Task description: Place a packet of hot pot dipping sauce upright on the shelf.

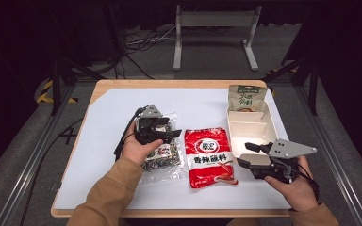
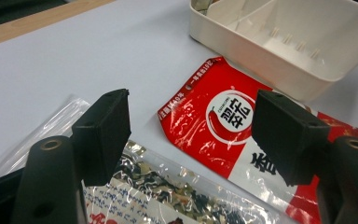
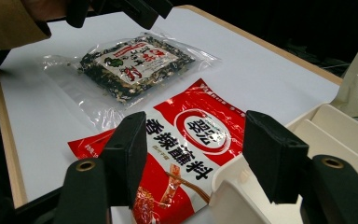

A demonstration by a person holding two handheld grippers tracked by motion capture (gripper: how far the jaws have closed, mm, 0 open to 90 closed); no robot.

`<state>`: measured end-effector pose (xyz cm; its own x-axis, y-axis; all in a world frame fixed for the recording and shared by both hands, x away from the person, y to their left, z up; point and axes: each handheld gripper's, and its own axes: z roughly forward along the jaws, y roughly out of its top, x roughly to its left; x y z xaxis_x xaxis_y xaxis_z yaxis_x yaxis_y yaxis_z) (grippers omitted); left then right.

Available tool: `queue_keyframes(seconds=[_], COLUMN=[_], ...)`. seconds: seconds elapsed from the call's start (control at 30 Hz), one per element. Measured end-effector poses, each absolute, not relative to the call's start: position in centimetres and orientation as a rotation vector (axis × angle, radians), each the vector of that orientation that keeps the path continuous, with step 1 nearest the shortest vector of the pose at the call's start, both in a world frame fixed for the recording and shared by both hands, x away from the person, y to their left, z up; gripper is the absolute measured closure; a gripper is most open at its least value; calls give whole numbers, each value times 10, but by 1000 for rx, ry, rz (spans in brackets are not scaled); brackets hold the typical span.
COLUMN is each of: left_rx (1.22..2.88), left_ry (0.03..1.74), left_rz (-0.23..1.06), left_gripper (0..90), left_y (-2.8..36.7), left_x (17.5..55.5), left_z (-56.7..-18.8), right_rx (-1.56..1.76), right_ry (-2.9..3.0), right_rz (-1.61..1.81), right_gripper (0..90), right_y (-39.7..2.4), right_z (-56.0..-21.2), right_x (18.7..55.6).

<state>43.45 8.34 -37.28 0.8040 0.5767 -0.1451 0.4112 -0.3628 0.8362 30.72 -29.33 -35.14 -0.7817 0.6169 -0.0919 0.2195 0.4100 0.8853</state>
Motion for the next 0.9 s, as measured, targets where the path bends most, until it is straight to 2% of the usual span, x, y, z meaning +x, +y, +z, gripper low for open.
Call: queue_keyframes(seconds=[0.43,0.57,0.9], left_rx=[1991,1989,2074], left_ry=[770,804,917], left_rz=[198,157,128], left_gripper=[317,347,384], left_y=[62,54,42], left_x=[452,461,481], left_z=[-392,-403,-428], right_rx=[726,727,727], right_ry=[2241,2234,2237], right_rz=[1360,1369,1375], right_gripper=[406,406,405], right_y=[-299,-300,-300], right_z=[-351,-350,-350], right_x=[306,306,306])
